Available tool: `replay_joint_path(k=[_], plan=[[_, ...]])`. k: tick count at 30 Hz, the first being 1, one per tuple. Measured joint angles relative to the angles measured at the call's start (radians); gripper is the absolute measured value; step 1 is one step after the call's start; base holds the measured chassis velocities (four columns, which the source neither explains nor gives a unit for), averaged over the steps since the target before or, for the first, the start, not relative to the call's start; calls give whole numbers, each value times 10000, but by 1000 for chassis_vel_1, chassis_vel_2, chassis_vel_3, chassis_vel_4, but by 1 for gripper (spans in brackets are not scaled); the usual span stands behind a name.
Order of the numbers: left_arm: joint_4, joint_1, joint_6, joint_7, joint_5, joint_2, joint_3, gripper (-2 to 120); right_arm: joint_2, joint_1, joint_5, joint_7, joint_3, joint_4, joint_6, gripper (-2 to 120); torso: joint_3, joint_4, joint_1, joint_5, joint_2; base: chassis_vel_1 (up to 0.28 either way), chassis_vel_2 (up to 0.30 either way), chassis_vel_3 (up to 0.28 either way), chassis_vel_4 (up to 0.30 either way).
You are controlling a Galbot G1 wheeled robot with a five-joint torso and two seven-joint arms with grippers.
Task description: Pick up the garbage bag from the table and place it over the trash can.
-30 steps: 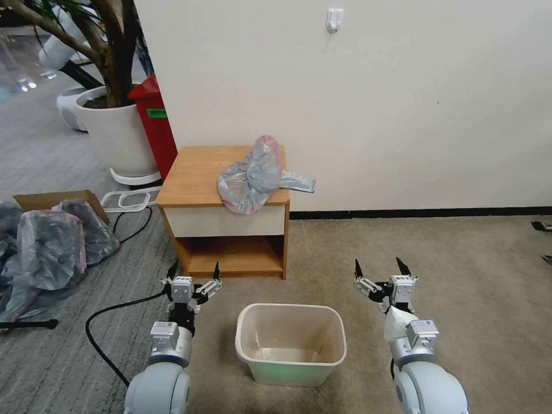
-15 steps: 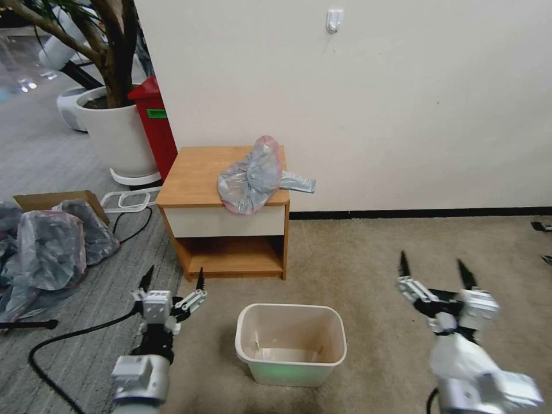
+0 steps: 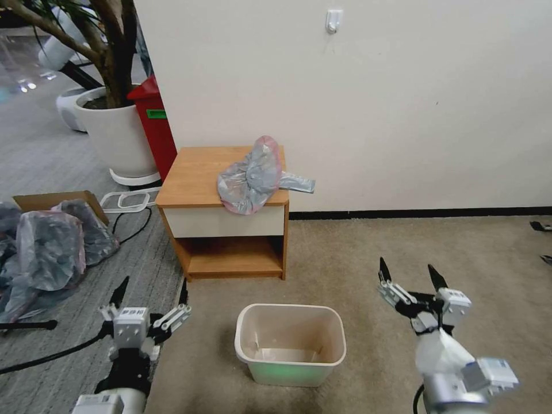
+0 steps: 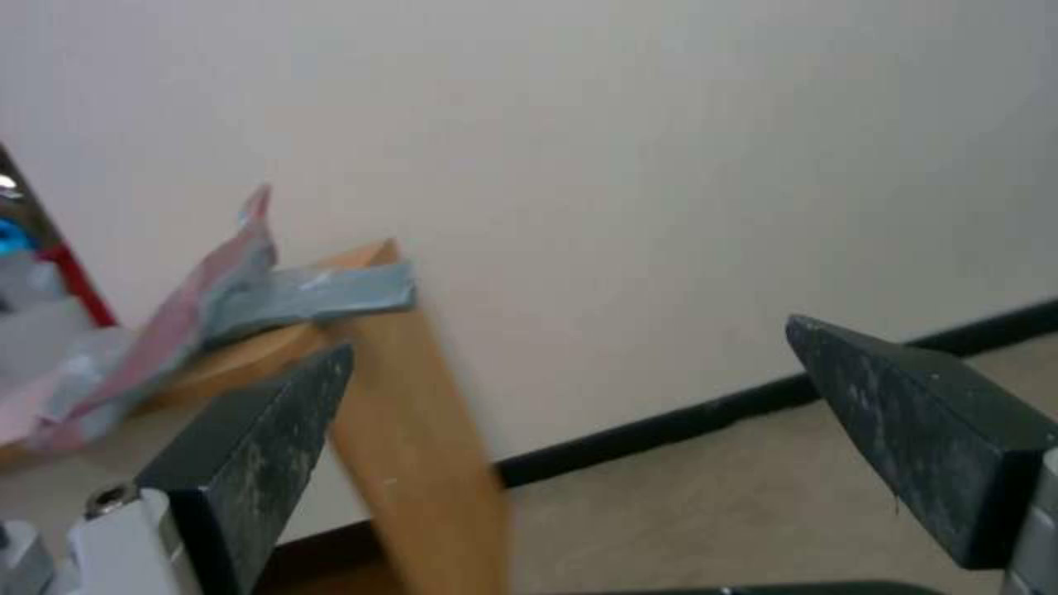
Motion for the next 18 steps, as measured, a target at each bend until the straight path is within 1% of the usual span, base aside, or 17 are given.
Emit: replay_joint_path(k=[1, 2, 5, 6, 7, 8, 9, 10, 11, 12, 13, 14, 15, 16, 18], plan=[[4, 25, -10, -8, 5, 3, -7, 100, -72, 531, 617, -10, -107, -275, -221, 100, 0, 2, 0, 3, 0, 0, 0, 0, 0], [4, 25, -10, -8, 5, 3, -7, 100, -72, 531, 617, -10, -107, -275, -221, 100, 0, 2, 0, 3, 0, 0, 0, 0, 0], [23, 42, -18, -13, 9, 6, -11, 100, -158, 2180, 2615, 69, -453, -1221, -696, 100, 1, -2, 0, 3, 0, 0, 0, 0, 0], [23, 42, -18, -13, 9, 6, -11, 100, -158, 2180, 2615, 69, -453, -1221, -696, 100, 1, -2, 0, 3, 0, 0, 0, 0, 0], [28, 114, -83, -15, 9, 28, -36, 100, -166, 2709, 3282, 163, -537, -1481, -822, 100, 1, 0, 0, 0, -1, 0, 0, 0, 0], [33, 353, -319, -17, 3, 98, -116, 100, -167, 3388, 4319, 325, -669, -1839, -1006, 100, 1, -1, 0, -2, -1, 0, 0, 0, 0], [33, 353, -319, -17, 3, 98, -116, 100, -167, 3388, 4319, 325, -669, -1839, -1006, 100, 1, -1, 0, -2, -1, 0, 0, 0, 0], [40, 579, -501, -18, -9, 152, -183, 100, -138, 4047, 5377, 512, -802, -2225, -1157, 100, 1, 0, 0, 7, -1, 0, 0, 0, 0], [39, 669, -607, -18, -16, 173, -212, 100, -69, 4651, 6236, 668, -936, -2619, -1251, 100, 1, 3, 0, 4, -2, 0, 0, 0, 0], [39, 669, -607, -18, -16, 173, -212, 100, -69, 4651, 6236, 668, -936, -2619, -1251, 100, 1, 3, 0, 4, -2, 0, 0, 0, 0], [46, 711, -639, -17, -24, 182, -222, 100, 17, 5125, 6893, 773, -1040, -2994, -1322, 100, 1, 4, 0, -3, -1, 0, 0, 0, 0], [46, 722, -651, -17, -26, 185, -227, 100, 121, 5553, 7366, 851, -1166, -3430, -1384, 100, 2, 1, 0, 0, -2, 0, 0, 0, 0], [46, 722, -651, -17, -26, 185, -227, 100, 121, 5553, 7366, 851, -1166, -3430, -1384, 100, 2, 1, 0, 0, -2, 0, 0, 0, 0], [47, 730, -653, -18, -29, 187, -228, 100, 202, 5859, 7597, 901, -1270, -3739, -1408, 100, 3, -1, 1, 4, -2, 0, 0, 0, 0], [55, 777, -695, -16, -39, 183, -241, 100, 518, 6874, 8196, 1077, -1602, -4706, -1440, 100, 2, 2, 1, -1, -3, 0, 0, 0, 0]])
